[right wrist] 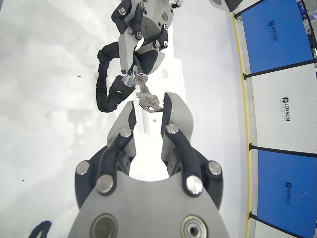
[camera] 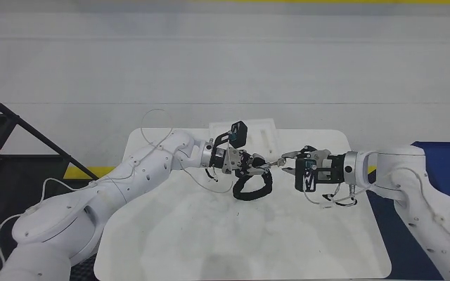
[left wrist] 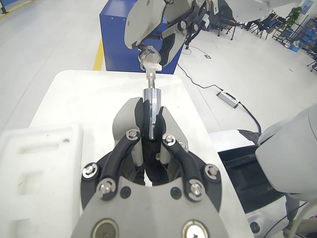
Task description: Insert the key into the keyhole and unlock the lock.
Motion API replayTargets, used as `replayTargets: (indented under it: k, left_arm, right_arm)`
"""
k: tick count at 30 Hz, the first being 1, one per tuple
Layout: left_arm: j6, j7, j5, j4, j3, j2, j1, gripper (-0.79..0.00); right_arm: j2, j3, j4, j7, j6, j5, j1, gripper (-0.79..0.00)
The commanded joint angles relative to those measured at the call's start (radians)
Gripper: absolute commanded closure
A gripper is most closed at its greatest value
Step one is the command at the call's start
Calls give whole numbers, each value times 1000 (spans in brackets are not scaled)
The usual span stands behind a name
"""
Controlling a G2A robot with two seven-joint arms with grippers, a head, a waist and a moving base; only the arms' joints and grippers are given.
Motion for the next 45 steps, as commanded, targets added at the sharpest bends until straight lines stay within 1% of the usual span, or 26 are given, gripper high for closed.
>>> replayTargets:
  k: [1,4,7,9,10,15,18,20,29,30,34,36,37,38,39,45]
  left_arm:
    - [0,-2,0,-3,1,1,-1,0]
    - [0,-3,-1,-10,4,2,0,0]
    - [0,-4,0,-13,7,2,-1,0]
    - [0,-4,0,-16,9,3,-2,0]
    - [0,-3,0,-16,10,3,-2,0]
    - [0,3,4,-16,12,3,-5,0]
    - [0,10,12,-12,10,3,-5,0]
    - [0,15,19,-11,8,1,-4,0]
    - [0,52,66,-10,-4,-8,1,0]
    - [0,60,75,-12,-6,-9,2,0]
    - [0,83,98,-16,-10,-13,6,0]
    - [0,95,108,-14,-10,-15,8,0]
    - [0,97,113,-10,-10,-15,9,0]
    - [0,98,119,-3,-10,-16,9,0]
    - [0,95,123,6,-9,-16,10,0]
    - [0,33,139,86,8,-31,26,0]
  right_arm:
    - [1,-2,-3,-9,0,-8,-1,-209]
    - [0,-5,-3,-28,0,-15,1,-160]
    - [-3,-14,0,-38,2,-24,3,-89]
    - [-4,-19,5,-45,4,-25,5,-18]
    - [-5,-21,9,-50,5,-22,5,0]
    - [-9,-33,45,-42,0,48,3,0]
    - [-11,-34,74,-10,6,155,4,0]
    - [-11,-31,97,23,30,243,2,0]
    - [-5,-42,75,267,135,617,-4,0]
    - [-5,-50,78,309,160,668,-1,0]
    - [-5,-57,80,387,258,803,4,0]
    - [-3,-51,70,417,286,835,-1,0]
    - [-1,-46,60,430,297,845,-6,-18]
    - [1,-41,50,442,306,849,-11,-329]
    - [3,-34,38,456,317,845,-17,-785]
    - [20,30,-27,496,347,817,-77,-785]
